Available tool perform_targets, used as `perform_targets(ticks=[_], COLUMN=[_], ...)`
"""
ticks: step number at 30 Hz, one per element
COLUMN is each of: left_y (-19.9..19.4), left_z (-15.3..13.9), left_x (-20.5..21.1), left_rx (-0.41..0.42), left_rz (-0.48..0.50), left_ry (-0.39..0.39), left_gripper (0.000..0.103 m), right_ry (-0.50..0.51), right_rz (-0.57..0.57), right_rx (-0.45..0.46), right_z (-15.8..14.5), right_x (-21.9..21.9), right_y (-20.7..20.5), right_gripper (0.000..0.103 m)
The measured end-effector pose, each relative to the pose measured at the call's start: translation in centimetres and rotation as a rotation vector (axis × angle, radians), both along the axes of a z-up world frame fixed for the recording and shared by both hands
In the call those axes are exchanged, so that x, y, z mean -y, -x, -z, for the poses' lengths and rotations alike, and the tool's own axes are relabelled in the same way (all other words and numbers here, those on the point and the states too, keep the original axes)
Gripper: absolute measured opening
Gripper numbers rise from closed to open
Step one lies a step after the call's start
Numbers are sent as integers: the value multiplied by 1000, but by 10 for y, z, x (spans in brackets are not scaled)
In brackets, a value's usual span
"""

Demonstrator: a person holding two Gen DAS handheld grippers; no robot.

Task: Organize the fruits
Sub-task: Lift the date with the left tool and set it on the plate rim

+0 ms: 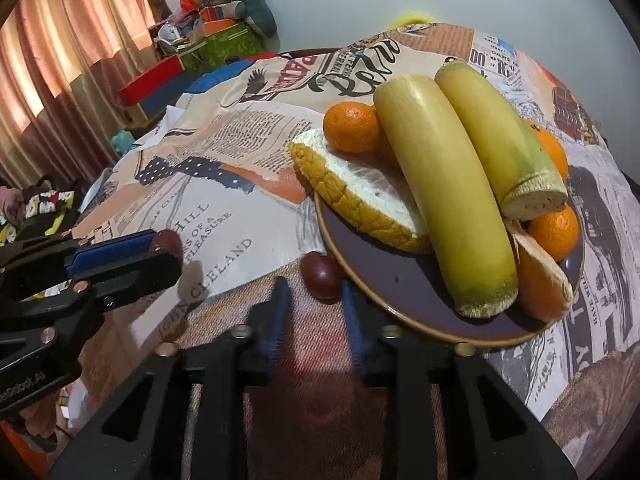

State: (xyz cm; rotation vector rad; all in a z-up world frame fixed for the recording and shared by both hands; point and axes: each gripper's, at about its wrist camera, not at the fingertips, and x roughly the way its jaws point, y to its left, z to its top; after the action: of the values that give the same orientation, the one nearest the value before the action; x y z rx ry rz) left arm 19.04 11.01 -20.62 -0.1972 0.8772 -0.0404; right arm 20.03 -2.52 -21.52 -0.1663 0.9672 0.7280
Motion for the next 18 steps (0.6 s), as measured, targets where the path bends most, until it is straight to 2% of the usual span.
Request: perform_targets(ticks=[3, 10, 18], left_y=[0, -3, -16], left_z=[-1, -6, -15], left_x=[-1, 6, 25], left_rx=[-1, 8, 19], left_rz=[-2, 9, 44], left_ry=[-1, -9, -11], left_gripper=[19, 19, 19], right_ry=[-18, -34, -96], right_rz=[2, -9, 55], right_rx=[-20, 11, 63], right_z=[0, -12, -37], right_x=[0, 9, 56], right_y=[-4, 6, 8], right_gripper=[17, 17, 17])
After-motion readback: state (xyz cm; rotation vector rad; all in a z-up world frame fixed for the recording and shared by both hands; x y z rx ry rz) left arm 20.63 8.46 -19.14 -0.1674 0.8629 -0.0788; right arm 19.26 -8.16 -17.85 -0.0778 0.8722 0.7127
